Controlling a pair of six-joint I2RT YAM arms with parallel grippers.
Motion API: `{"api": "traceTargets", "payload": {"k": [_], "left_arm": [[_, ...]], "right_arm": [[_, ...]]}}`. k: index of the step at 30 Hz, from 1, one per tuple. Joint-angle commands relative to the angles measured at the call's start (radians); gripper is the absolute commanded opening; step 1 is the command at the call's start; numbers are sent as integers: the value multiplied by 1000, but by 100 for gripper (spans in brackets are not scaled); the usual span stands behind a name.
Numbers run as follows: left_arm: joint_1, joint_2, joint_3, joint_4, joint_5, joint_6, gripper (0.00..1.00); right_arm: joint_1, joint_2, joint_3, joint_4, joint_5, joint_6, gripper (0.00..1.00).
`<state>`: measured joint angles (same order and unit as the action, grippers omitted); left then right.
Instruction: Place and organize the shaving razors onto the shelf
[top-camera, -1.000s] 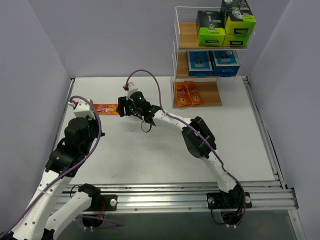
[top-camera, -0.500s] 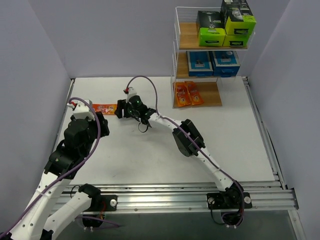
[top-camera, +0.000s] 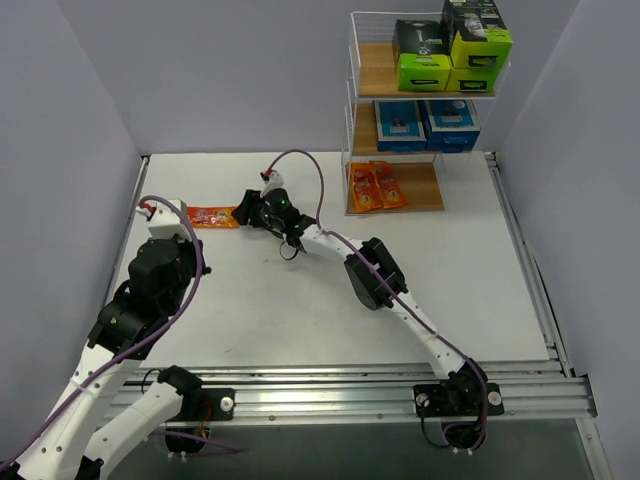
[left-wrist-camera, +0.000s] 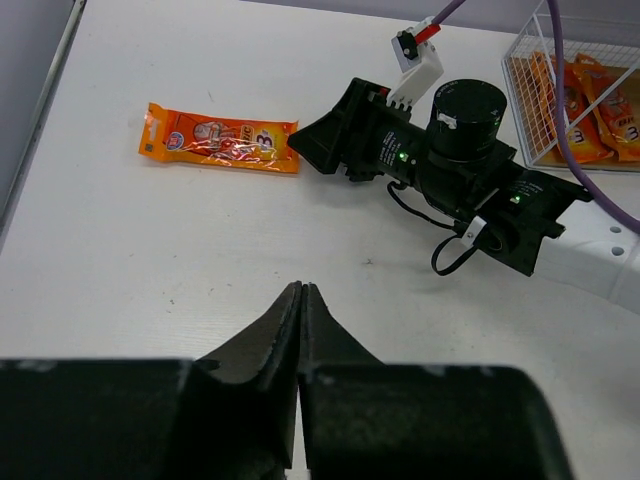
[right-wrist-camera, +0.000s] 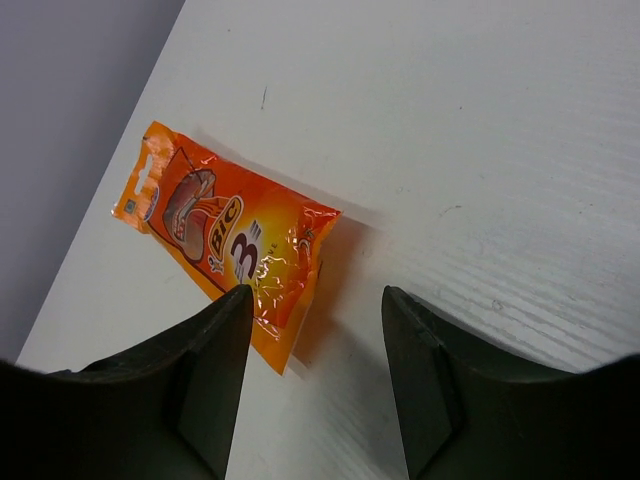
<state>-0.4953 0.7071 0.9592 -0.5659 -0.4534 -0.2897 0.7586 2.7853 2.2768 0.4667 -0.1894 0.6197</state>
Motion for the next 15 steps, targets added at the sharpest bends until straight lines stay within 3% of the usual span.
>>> {"api": "traceTargets", "payload": {"k": [1, 3, 7, 9, 10, 13, 15], "left_arm": [[-8, -9, 4, 34, -27, 3, 8], [-11, -9, 4, 34, -36, 1, 3], [-17, -9, 6, 29, -36, 1, 4], [-17, -8, 4, 31, -37, 1, 14], [-19, -8, 3, 32, -41, 0, 30], [-20, -9, 0, 32, -50, -5, 50], [-22, -8, 0, 32, -48, -5, 54]], "right_arm": [[2, 33, 62, 62, -19, 51, 50], [2, 45, 70, 73, -22, 60, 49], [2, 56, 79, 92, -31, 78, 49], [2, 59, 82, 95, -31, 83, 48], [2, 60, 82, 95, -31, 86, 45], [2, 71, 85, 96, -33, 92, 41], [4, 77, 98, 93, -38, 98, 39]]}}
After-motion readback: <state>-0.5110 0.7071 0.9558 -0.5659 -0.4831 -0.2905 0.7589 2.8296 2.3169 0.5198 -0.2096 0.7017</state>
